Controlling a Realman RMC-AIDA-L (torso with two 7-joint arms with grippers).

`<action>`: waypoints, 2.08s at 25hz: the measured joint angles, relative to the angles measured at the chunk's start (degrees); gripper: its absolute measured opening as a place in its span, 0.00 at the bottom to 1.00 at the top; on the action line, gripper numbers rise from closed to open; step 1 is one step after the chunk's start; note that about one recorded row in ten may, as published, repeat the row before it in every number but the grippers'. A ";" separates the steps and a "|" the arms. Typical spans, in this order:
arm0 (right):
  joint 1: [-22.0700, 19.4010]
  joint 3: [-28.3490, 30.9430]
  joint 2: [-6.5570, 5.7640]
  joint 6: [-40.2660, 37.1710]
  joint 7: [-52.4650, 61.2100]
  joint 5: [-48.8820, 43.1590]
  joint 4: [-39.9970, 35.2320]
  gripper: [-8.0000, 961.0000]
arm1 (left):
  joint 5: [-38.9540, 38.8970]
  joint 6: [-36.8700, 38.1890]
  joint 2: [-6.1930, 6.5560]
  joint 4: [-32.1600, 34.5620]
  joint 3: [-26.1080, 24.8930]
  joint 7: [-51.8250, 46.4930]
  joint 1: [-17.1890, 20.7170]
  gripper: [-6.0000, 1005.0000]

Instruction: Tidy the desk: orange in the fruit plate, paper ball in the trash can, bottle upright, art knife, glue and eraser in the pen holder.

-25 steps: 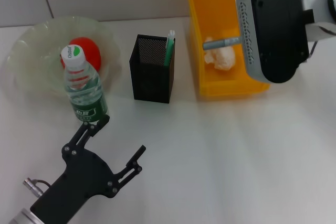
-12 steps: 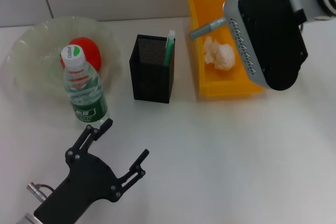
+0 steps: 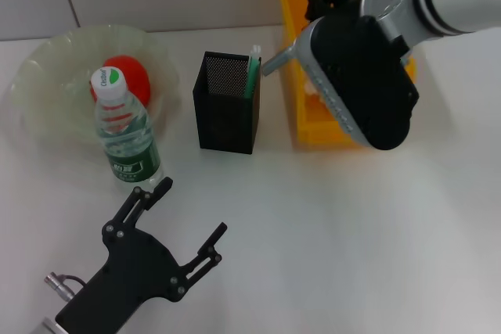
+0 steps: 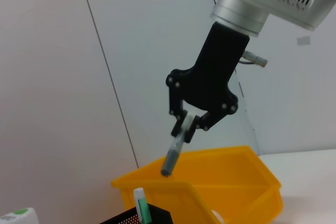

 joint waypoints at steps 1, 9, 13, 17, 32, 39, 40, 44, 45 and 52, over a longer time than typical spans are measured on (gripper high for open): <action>0.84 -0.48 -0.04 0.78 -0.47 0.00 0.79 0.15 | 0.00 0.00 0.00 0.00 0.00 0.00 0.00 0.83; 3.99 -1.16 -0.29 3.66 -2.80 -0.10 6.51 0.15 | 0.00 0.12 -0.45 -0.06 0.00 0.00 -0.19 0.83; 6.06 -1.24 -0.50 6.14 -3.88 -0.13 10.40 0.14 | -0.02 0.25 -0.61 -0.13 -0.10 0.00 -0.27 0.83; 7.98 -1.27 -0.67 8.81 -4.49 -0.18 13.72 0.14 | -0.16 0.33 -0.78 -0.17 -0.34 0.00 -0.51 0.83; 11.29 -3.46 0.10 11.21 -5.92 -0.12 18.85 0.14 | -0.64 0.36 -0.93 -0.28 -0.85 0.00 -1.42 0.83; 11.80 -4.89 0.43 10.69 -6.00 -0.16 19.42 0.14 | -0.64 0.16 -0.79 -0.27 -0.88 0.00 -1.34 0.83; 11.86 -4.94 0.45 10.69 -6.00 -0.17 19.51 0.14 | -0.64 0.15 -0.78 -0.27 -0.88 0.00 -1.33 0.83; 12.06 -4.99 0.56 10.91 -6.36 -0.18 20.16 0.14 | -0.63 0.05 -0.76 -0.26 -0.73 0.00 -1.24 0.83; 12.16 -5.00 0.58 11.05 -6.51 -0.18 20.47 0.14 | -0.62 0.05 -0.74 -0.26 -0.70 0.00 -1.22 0.83; 12.76 -5.75 0.60 12.18 -6.76 -0.18 22.50 0.14 | -0.61 0.02 -0.66 -0.30 -0.50 0.00 -1.07 0.83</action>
